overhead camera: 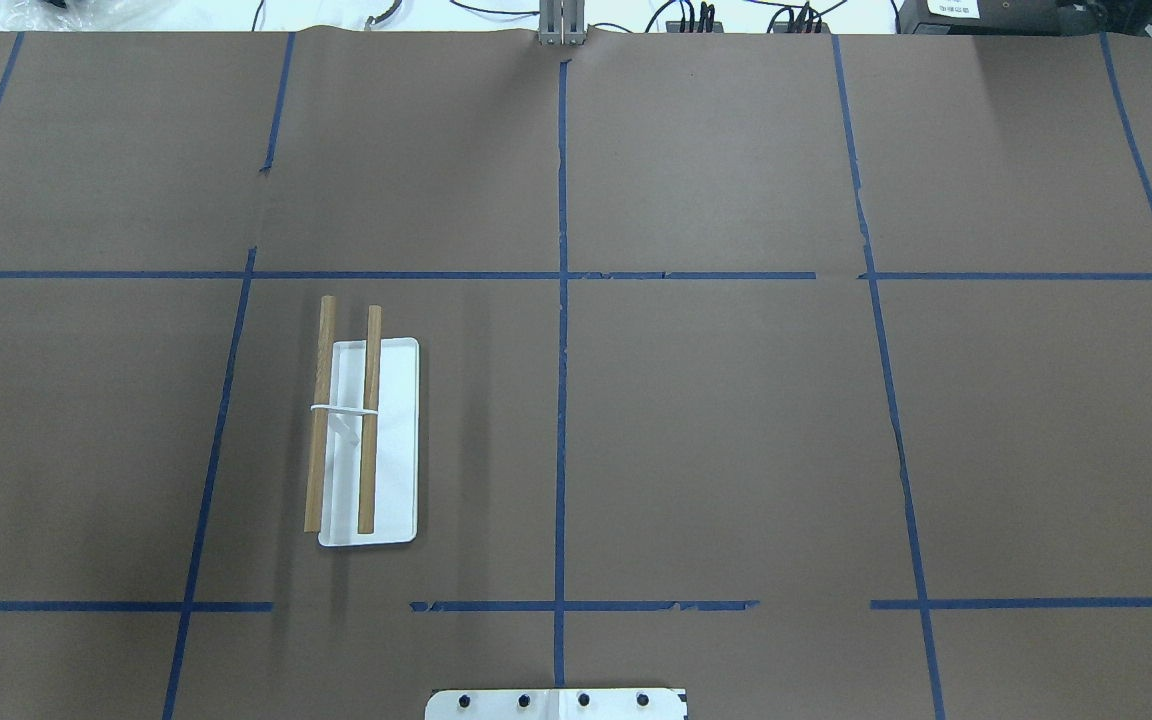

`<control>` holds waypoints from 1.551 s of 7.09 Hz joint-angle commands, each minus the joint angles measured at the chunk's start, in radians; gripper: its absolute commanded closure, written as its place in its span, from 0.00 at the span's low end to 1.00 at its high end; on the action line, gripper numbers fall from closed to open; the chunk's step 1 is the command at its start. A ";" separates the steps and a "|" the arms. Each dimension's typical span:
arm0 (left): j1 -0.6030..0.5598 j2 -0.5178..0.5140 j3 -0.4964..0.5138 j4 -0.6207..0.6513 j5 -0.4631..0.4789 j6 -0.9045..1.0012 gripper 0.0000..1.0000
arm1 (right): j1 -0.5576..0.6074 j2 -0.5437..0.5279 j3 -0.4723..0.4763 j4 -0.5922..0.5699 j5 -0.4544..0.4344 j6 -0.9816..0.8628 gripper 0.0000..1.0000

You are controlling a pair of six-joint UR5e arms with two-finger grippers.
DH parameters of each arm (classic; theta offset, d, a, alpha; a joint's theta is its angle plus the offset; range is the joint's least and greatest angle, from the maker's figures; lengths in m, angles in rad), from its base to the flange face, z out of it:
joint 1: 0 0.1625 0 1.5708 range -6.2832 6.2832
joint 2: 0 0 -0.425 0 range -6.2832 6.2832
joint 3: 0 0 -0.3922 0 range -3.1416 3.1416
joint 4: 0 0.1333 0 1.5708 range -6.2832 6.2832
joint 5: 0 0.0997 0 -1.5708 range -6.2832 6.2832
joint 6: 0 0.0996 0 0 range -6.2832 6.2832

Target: Hang towel on rack

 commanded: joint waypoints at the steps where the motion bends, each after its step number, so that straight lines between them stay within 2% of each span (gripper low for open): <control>1: 0.000 0.000 0.000 -0.003 0.000 0.000 0.00 | -0.020 -0.005 -0.015 0.005 -0.019 -0.012 0.34; 4: 0.000 0.000 0.001 -0.003 0.000 0.001 0.00 | -0.070 0.008 -0.020 0.003 -0.041 -0.021 0.34; 8: 0.000 0.000 0.000 -0.003 0.000 0.001 0.00 | -0.126 0.012 -0.073 0.003 -0.070 -0.084 0.38; 9: 0.000 0.000 0.001 -0.005 0.000 0.001 0.00 | -0.126 0.012 -0.074 0.005 -0.068 -0.084 0.44; 11: 0.000 0.003 0.000 -0.005 0.000 0.001 0.00 | -0.126 0.012 -0.074 0.003 -0.068 -0.084 0.69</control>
